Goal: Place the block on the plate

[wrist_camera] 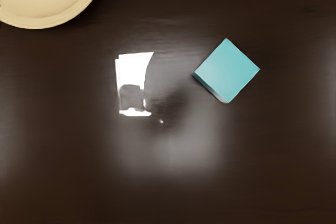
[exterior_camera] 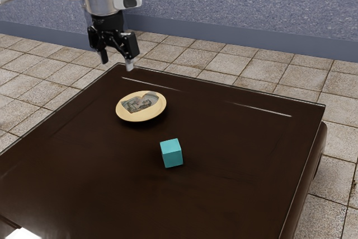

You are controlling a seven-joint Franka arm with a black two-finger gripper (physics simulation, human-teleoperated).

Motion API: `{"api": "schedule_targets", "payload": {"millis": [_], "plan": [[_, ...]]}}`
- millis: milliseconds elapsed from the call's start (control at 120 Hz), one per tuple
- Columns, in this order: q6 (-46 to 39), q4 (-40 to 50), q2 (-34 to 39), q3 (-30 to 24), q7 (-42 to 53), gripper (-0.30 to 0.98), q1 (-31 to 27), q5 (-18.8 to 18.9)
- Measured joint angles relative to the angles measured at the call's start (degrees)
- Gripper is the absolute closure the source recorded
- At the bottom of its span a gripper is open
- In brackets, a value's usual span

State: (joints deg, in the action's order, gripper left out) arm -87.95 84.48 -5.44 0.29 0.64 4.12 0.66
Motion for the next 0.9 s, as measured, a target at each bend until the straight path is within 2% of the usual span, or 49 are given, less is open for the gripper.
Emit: {"api": "schedule_targets", "payload": {"millis": [142,325,458,558,667,900], "plan": [[-0.95,0.15,-1.88,-0.21,-1.06,0.00,0.30,0.22],[-1.83,0.03,-5.54,-0.43,-12.11,0.00,0.51,-2.24],[-4.52,-0.59,-12.03,-0.20,-19.22,0.00,0.54,-3.93],[-6.56,-6.32,-20.33,0.64,-24.52,0.00,0.72,-4.49],[-7.92,-9.01,-24.81,6.90,-29.59,0.00,7.36,-6.73],[-12.65,-3.08,-25.82,9.20,-38.03,0.00,12.33,-12.41]]}}
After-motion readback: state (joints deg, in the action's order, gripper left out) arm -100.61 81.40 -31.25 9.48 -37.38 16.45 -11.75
